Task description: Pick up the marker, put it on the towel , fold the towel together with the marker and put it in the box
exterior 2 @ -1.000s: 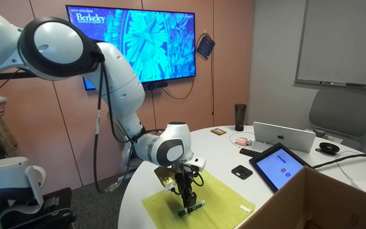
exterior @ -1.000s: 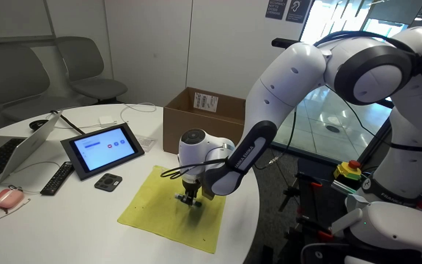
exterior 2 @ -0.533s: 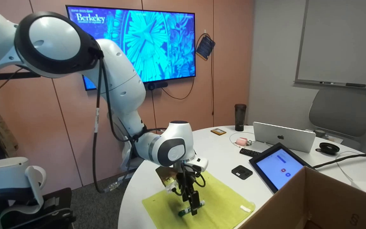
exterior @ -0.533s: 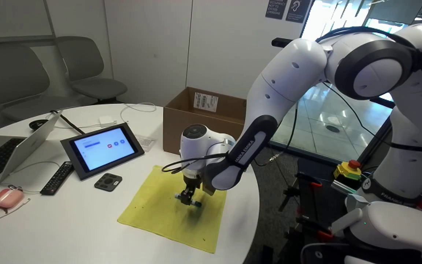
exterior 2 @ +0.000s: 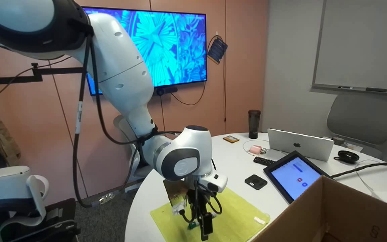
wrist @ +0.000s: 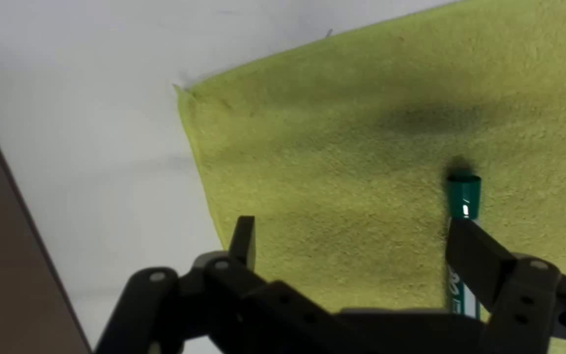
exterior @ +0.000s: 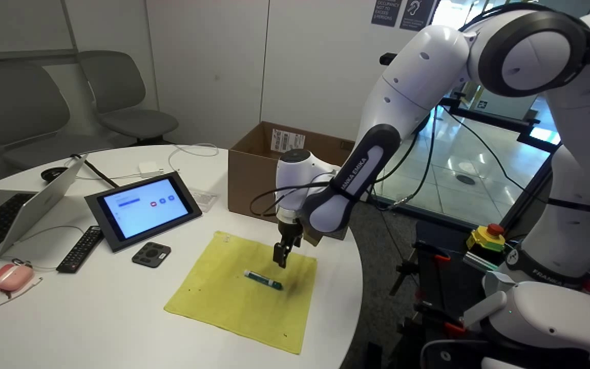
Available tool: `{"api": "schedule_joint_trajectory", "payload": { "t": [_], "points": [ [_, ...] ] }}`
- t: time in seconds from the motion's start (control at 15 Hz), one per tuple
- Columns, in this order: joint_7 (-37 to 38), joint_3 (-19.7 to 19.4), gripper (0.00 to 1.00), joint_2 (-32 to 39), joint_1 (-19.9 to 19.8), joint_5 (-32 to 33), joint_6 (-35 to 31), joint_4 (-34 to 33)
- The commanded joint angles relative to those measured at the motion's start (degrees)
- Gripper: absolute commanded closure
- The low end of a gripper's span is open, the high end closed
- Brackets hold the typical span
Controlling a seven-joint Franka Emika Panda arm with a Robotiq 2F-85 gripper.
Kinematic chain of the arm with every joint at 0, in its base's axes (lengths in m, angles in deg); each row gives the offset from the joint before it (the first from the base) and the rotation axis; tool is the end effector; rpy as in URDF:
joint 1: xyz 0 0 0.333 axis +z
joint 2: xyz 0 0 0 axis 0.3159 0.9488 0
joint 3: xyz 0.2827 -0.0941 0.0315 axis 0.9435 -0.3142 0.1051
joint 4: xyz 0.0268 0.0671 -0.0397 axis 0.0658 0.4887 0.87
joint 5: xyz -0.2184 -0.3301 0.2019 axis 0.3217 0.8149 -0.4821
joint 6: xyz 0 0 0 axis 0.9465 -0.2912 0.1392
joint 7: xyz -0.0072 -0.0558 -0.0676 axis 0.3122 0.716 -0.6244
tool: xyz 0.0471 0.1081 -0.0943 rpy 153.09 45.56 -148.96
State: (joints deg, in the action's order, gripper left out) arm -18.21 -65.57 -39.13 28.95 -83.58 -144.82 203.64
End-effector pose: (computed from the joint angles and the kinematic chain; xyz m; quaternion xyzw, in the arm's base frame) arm 0.5814 0.0544 -0.0445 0.9976 -0.0440 -0.0248 0.0479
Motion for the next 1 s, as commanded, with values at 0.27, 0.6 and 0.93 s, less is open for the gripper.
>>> {"api": "schedule_joint_trajectory", "payload": {
  "t": [0.27, 0.6, 0.93],
  "points": [
    [0.75, 0.95, 0.00, -1.18, -3.87, -5.45, -4.76, 5.92],
    [2.31, 0.40, 0.00, 1.57, -3.85, -8.86, -8.53, 6.05],
    [2.55, 0.61, 0.00, 4.02, -5.11, -11.81, -11.34, 5.74]
  ]
}}
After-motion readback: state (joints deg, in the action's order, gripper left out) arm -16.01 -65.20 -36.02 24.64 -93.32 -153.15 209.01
